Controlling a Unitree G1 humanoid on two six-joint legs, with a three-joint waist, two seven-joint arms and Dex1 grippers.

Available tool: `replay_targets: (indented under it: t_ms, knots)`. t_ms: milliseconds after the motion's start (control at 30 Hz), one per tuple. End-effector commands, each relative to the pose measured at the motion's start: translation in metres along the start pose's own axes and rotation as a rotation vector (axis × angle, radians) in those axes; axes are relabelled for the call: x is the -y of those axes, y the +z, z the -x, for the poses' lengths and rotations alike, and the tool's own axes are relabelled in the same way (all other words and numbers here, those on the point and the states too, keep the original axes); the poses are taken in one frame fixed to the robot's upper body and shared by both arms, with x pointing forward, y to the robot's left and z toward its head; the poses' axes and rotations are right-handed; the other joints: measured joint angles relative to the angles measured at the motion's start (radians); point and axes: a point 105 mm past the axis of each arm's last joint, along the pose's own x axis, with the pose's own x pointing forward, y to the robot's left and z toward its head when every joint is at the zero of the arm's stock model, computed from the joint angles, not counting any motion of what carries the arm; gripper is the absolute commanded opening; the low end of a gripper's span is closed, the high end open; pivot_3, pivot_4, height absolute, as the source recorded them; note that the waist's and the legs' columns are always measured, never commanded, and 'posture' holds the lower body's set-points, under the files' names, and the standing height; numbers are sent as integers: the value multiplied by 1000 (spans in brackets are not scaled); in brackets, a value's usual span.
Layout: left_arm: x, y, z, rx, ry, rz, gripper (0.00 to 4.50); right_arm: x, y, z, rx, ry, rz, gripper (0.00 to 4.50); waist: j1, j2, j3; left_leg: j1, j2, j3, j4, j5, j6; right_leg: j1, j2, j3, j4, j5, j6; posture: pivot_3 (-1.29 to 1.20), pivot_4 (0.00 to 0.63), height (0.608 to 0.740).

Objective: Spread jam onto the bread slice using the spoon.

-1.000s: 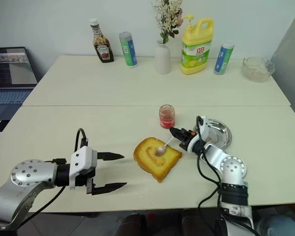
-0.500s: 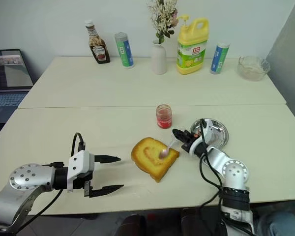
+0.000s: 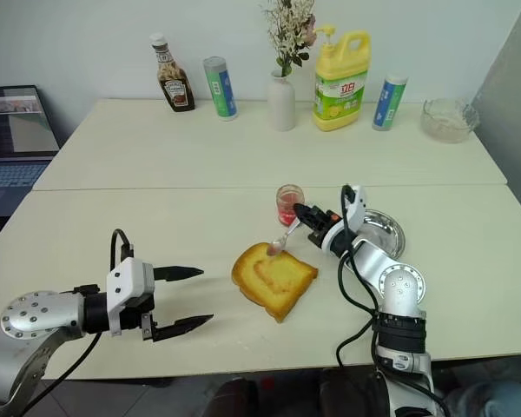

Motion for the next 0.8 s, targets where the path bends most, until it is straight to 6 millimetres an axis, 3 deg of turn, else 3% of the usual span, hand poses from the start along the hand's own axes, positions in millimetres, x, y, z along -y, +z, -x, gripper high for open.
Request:
replay_targets:
  t_ms: [33, 500, 800]
  knots:
    - [-5, 11, 5, 17, 36, -47, 4500, -22, 4, -1, 20, 87, 129, 29, 0, 0, 0, 0, 0, 0, 0, 0, 0, 0, 0, 0, 0, 0, 0, 0, 150, 740]
    - [-15, 8, 10, -2, 60, -51, 4500, -14, -6, -28, 14, 43, 109, 29, 1, 0, 0, 0, 0, 0, 0, 0, 0, 0, 0, 0, 0, 0, 0, 0, 150, 740]
    - [-12, 9, 6, -1, 47, -53, 4500, 6, -26, -3, -117, 17, 20, 29, 4, 0, 0, 0, 0, 0, 0, 0, 0, 0, -1, 0, 0, 0, 0, 0, 150, 740]
